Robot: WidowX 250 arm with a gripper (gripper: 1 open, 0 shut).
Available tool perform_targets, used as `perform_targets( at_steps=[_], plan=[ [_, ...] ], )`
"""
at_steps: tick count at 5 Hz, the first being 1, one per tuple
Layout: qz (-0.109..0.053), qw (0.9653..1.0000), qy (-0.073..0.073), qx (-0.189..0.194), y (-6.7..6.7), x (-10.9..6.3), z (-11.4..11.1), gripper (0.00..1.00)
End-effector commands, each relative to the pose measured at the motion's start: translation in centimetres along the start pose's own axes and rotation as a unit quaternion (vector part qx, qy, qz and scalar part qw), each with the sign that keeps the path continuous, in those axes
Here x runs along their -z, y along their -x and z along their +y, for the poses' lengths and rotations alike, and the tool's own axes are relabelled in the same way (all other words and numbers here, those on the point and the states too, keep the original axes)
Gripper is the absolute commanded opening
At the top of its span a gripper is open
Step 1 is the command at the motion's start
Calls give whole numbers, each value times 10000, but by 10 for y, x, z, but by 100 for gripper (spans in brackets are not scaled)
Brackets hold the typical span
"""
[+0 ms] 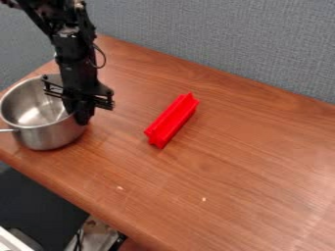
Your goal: Move the red object from the metal pot to the table
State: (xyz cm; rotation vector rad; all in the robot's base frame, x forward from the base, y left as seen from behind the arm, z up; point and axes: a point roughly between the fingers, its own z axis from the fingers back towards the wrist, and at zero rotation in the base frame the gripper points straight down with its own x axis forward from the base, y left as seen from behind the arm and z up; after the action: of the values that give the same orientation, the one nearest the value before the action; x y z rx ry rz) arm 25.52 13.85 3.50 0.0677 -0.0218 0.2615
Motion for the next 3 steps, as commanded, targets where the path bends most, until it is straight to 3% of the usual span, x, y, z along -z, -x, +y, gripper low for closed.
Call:
perform_targets(
  at_steps=[1, 3],
  plan=[
    [-219, 9998, -8, -15, -5, -17, 0, 0],
    [-272, 9996, 64, -25, -7, -29, -1, 0]
  ],
)
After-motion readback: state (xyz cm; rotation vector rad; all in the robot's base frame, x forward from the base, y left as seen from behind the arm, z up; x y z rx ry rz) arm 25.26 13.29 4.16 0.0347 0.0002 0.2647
